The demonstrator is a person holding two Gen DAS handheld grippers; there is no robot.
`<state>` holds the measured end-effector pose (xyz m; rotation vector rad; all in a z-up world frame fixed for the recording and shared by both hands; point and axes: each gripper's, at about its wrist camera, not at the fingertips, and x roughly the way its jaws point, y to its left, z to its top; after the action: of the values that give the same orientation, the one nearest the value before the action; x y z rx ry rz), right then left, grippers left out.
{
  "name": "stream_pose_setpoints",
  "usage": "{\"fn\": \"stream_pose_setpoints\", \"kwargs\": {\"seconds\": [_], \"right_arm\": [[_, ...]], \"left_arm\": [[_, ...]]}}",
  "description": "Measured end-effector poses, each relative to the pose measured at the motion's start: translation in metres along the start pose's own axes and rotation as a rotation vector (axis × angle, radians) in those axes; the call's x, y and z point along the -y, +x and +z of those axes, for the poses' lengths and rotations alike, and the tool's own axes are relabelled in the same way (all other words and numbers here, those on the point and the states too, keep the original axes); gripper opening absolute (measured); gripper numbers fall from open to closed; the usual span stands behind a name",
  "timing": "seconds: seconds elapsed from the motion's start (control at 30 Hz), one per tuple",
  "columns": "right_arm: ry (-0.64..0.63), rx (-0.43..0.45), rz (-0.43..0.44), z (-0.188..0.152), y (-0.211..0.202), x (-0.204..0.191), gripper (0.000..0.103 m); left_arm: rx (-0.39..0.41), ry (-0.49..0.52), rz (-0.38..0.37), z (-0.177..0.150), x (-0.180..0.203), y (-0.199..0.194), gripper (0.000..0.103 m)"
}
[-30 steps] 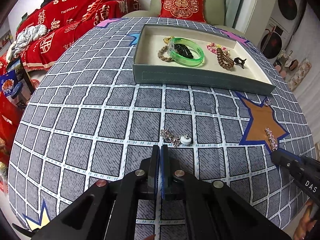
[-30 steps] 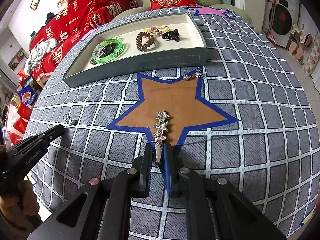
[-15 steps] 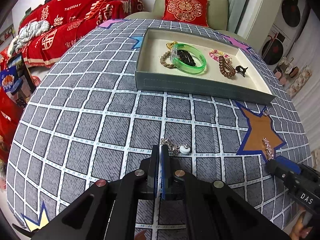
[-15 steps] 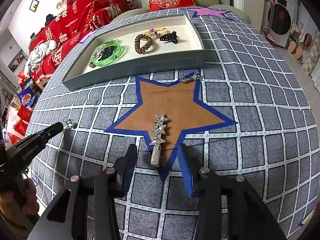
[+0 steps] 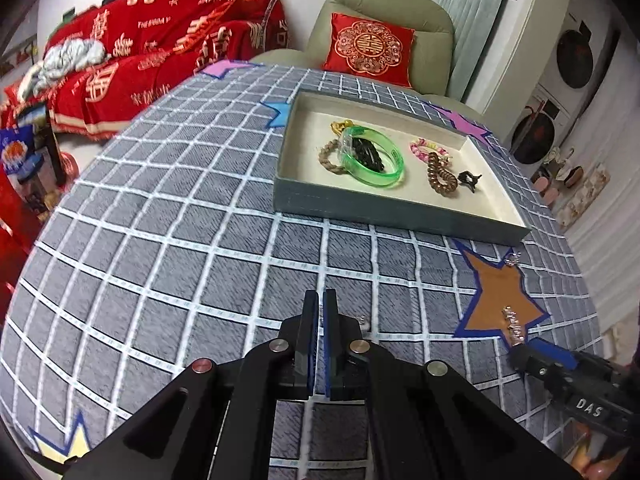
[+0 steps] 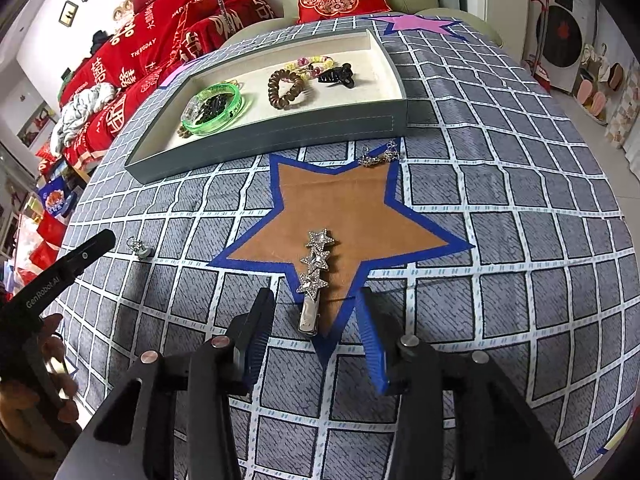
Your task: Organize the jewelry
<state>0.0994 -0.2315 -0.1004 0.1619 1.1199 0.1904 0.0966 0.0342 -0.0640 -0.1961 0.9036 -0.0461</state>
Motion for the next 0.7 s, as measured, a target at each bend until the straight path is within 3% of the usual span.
{"fn": "stream_pose_setpoints", "kwargs": {"seconds": [0.33, 0.37, 0.4, 0.43, 0.63, 0.7], "right_arm": [[0.003, 0.001, 0.005, 0.0, 0.0, 0.001, 0.046], [0.004, 0.002, 0.007, 0.001, 0.0, 0.001, 0.046], [0.005, 0.002, 0.008, 0.001, 0.0, 0.001, 0.046], [0.005, 0.002, 0.009, 0.001, 0.0, 0.001, 0.046], [0.005, 0.002, 0.009, 0.001, 0.0, 0.002, 0.046], [0.006, 0.002, 0.01, 0.001, 0.0, 0.002, 0.046]], "left_arm": [[0.022, 0.01, -0.001, -0.001, -0.003, -0.01, 0.009], [0.027, 0.006, 0.006, -0.002, -0.003, -0.012, 0.015], [0.032, -0.001, -0.012, -0.002, -0.002, -0.015, 0.081], [0.032, -0.008, -0.033, -0.002, -0.002, -0.015, 0.102], [0.055, 0.014, -0.098, 0.007, 0.006, 0.005, 0.103], [0.049, 0.017, -0.039, 0.012, 0.008, 0.015, 0.103]]}}
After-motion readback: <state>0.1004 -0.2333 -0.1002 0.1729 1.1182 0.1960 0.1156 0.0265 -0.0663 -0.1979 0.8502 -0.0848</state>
